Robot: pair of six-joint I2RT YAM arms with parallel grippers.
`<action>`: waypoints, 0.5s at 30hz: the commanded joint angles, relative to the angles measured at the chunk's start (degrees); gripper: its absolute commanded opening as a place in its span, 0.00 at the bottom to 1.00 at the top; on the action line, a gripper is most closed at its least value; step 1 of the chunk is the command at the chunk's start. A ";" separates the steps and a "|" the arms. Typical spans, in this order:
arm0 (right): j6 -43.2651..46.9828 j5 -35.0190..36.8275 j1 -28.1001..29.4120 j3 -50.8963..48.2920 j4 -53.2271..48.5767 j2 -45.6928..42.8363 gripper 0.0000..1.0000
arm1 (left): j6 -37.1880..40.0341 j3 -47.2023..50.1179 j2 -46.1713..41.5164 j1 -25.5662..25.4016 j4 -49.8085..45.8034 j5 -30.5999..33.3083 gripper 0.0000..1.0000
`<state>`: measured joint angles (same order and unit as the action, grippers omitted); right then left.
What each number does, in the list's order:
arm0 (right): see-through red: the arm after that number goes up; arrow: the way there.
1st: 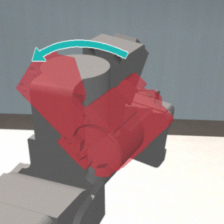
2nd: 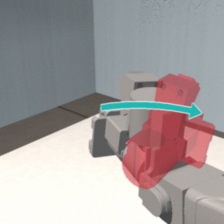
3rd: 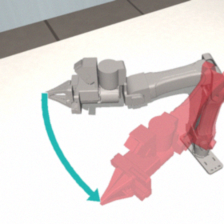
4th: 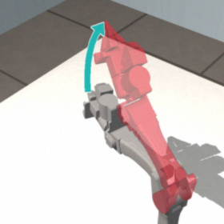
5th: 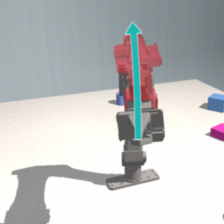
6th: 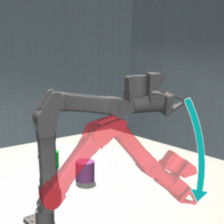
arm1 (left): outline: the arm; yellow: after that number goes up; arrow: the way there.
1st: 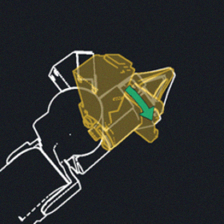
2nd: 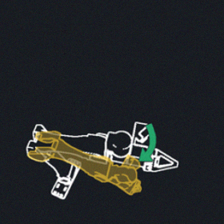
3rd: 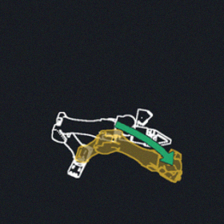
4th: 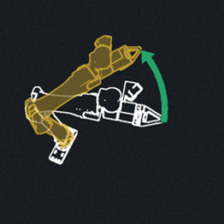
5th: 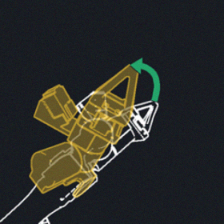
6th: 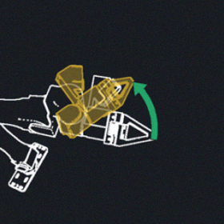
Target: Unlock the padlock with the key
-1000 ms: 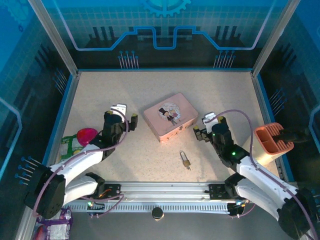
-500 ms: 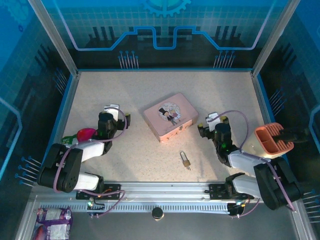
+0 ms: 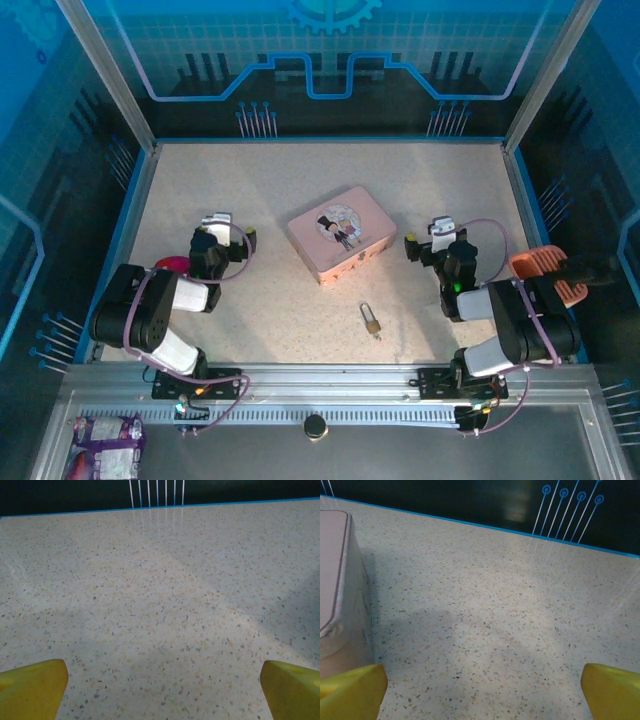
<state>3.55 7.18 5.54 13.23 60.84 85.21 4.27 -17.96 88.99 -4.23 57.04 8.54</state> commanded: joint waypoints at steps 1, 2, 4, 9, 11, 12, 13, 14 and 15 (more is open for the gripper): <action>-3.49 1.58 -0.92 2.50 4.28 3.30 1.00 | -2.41 -2.48 0.10 1.09 -0.94 1.28 0.99; -4.54 4.39 -1.01 3.82 2.00 3.35 1.00 | -2.68 -2.74 0.21 1.31 -1.14 1.26 0.99; -6.47 8.41 -1.19 7.05 -5.24 2.73 1.00 | -2.78 -2.70 0.13 1.33 -1.16 1.23 0.99; -4.52 7.60 0.05 8.38 -6.96 3.22 1.00 | -2.78 -2.61 0.13 1.33 -1.14 1.31 0.99; -4.43 7.63 0.00 8.30 -6.81 3.30 0.99 | -2.81 -2.61 0.13 1.33 -1.14 1.35 0.99; -4.45 7.59 -0.01 8.30 -6.86 3.30 1.00 | -2.76 -2.64 0.13 1.33 -1.14 1.31 0.99; -4.48 7.62 0.00 8.30 -6.83 3.30 0.99 | -2.77 -2.61 0.13 1.33 -1.13 1.31 0.99; -4.50 7.59 0.06 8.30 -6.86 3.29 1.00 | -2.78 -2.63 0.13 1.33 -1.16 1.31 0.99; -4.46 7.65 0.05 8.30 -6.87 3.30 1.00 | -2.78 -2.74 0.14 1.33 -1.15 1.31 0.99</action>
<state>-0.23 13.52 5.48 21.02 54.35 88.12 2.44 -19.73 88.99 -3.46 55.79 9.21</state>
